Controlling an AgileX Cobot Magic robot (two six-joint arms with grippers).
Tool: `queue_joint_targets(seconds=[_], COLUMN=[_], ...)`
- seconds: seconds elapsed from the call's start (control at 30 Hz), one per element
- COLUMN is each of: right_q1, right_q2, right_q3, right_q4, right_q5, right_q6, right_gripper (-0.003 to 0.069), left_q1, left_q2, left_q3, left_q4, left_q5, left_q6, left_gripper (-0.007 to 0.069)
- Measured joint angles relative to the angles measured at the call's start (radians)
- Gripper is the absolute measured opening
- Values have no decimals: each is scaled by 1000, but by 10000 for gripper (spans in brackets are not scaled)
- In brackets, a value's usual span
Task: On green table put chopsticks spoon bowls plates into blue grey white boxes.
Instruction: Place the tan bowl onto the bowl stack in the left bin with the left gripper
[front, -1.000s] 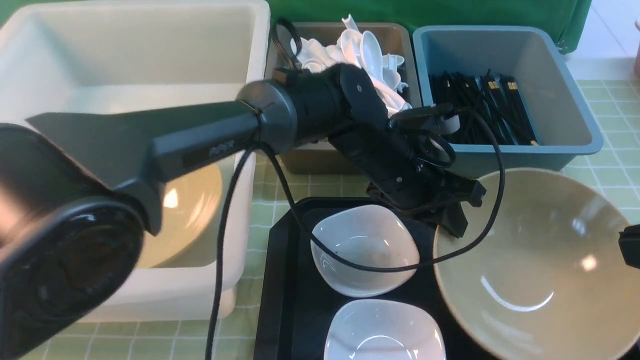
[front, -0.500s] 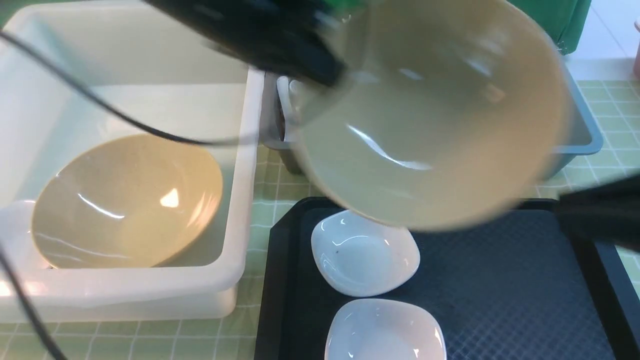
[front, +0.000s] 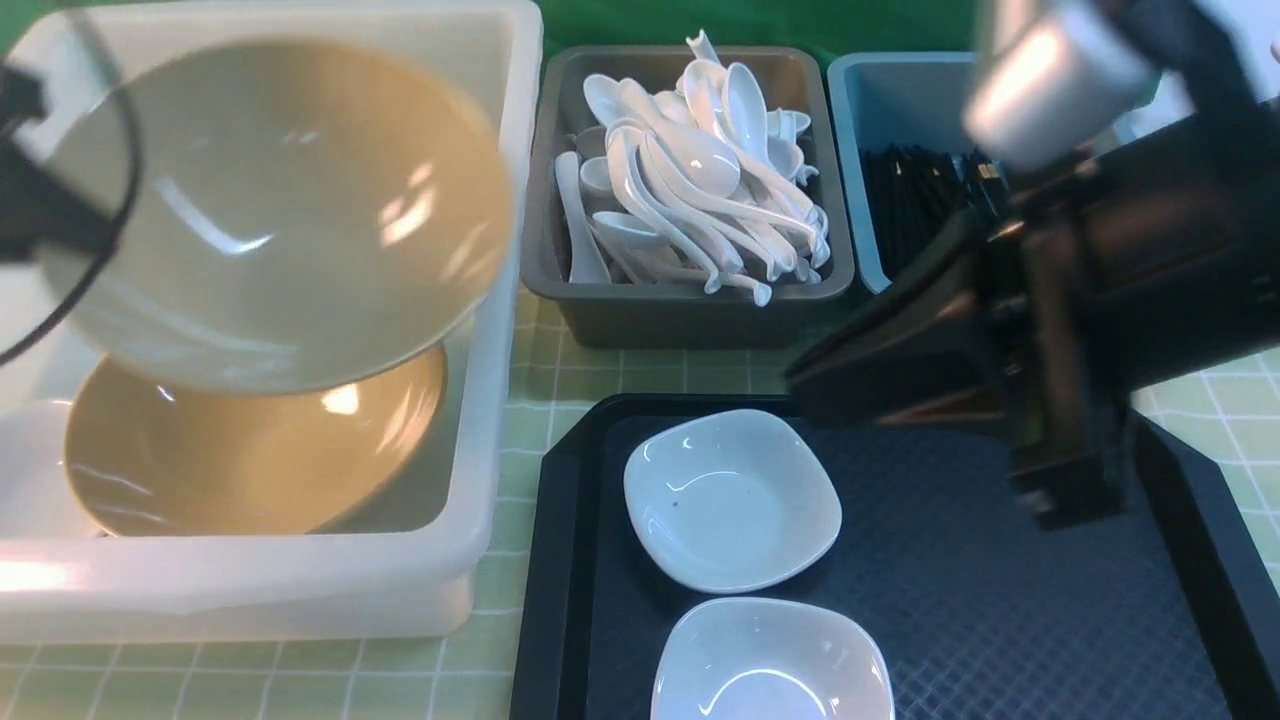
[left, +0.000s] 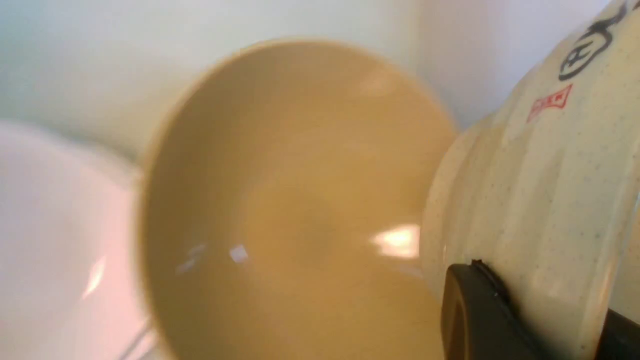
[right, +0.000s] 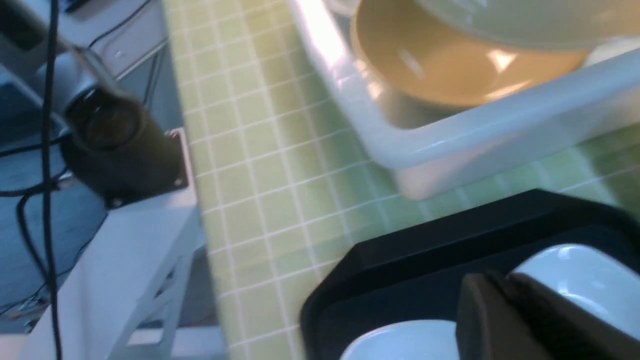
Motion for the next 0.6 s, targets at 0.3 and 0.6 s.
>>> queue_joint_targets(seconds=[0.3, 0.6], right_q1=[10, 10], right_q2=[60, 60], right_q3=[0, -1], right_q4=[-4, -4], right_q5=[0, -1], right_q6=[0, -2], right_gripper=[47, 47], left_q1=[7, -54], left_q2=[-1, 9], left_q3=[142, 150], left_q4=[58, 220], left_q5=[-138, -176], left_q6=[-20, -206], left_gripper=[17, 57])
